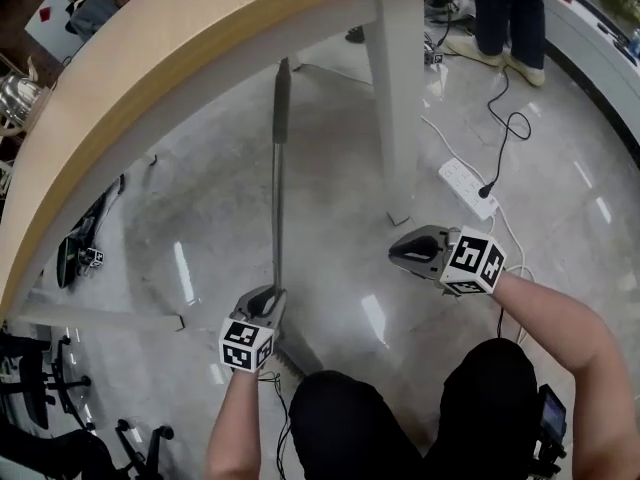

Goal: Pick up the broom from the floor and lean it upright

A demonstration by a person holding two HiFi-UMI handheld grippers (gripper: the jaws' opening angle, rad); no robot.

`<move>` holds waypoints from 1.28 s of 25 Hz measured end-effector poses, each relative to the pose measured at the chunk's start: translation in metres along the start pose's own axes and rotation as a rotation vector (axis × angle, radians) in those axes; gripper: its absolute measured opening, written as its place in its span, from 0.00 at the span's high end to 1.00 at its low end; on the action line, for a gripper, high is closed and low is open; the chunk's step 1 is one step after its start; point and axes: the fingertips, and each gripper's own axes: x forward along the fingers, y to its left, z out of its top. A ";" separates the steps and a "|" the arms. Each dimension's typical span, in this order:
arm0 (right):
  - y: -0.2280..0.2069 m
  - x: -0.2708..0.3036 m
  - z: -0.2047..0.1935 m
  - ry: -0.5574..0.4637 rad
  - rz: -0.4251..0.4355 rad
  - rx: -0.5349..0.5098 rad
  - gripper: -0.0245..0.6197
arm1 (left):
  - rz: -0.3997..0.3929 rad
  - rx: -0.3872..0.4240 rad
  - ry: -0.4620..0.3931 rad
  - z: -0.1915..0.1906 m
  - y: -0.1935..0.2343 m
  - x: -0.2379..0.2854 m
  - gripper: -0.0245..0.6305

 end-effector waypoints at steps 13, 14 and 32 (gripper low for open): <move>0.055 0.017 0.028 -0.024 0.123 -0.091 0.91 | -0.112 0.098 -0.071 0.000 -0.064 -0.052 0.85; 0.055 0.016 0.029 -0.025 0.123 -0.096 0.91 | -0.095 0.095 -0.075 0.001 -0.063 -0.056 0.85; 0.071 0.045 0.073 -0.090 0.206 -0.157 0.91 | 0.283 -0.338 -0.231 -0.026 -0.002 -0.127 0.85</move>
